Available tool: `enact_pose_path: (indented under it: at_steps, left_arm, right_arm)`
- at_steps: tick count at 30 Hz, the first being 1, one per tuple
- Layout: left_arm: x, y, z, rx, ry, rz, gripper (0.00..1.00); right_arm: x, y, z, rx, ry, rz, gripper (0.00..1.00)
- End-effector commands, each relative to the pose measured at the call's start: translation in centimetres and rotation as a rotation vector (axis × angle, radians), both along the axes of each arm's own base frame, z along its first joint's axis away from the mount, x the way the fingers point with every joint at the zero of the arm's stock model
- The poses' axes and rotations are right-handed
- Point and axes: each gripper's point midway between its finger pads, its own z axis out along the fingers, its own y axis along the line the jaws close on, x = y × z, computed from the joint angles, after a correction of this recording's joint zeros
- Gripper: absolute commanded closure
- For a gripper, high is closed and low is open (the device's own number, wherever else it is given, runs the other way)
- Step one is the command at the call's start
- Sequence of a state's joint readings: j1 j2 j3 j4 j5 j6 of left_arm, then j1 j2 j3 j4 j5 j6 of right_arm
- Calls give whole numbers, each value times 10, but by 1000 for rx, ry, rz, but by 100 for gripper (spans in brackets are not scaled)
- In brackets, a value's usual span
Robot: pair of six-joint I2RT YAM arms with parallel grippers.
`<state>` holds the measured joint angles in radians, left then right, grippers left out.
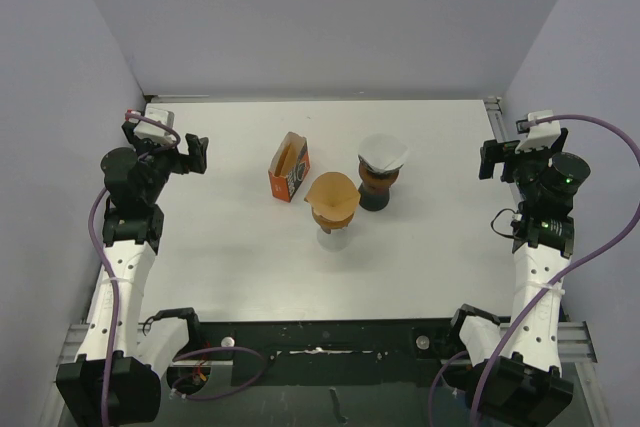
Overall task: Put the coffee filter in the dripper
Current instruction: Reset both arms
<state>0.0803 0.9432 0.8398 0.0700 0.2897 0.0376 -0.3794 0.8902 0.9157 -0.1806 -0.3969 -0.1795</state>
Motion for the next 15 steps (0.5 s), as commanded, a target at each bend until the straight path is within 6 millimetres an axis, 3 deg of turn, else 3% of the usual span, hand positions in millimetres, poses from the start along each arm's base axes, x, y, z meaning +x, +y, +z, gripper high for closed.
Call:
enact_pose_path:
  at_steps: [1, 8, 15]
  left_arm:
    - [0, 1, 18, 6, -74, -3, 8]
    - [0, 1, 17, 5, -71, -2, 8]
    - [0, 2, 18, 5, -72, -1, 8]
  right_arm:
    - [0, -3, 12, -24, -47, -5, 2]
    - [0, -15, 16, -12, -61, -79, 2]
    - [-3, -42, 21, -1, -89, -237, 2]
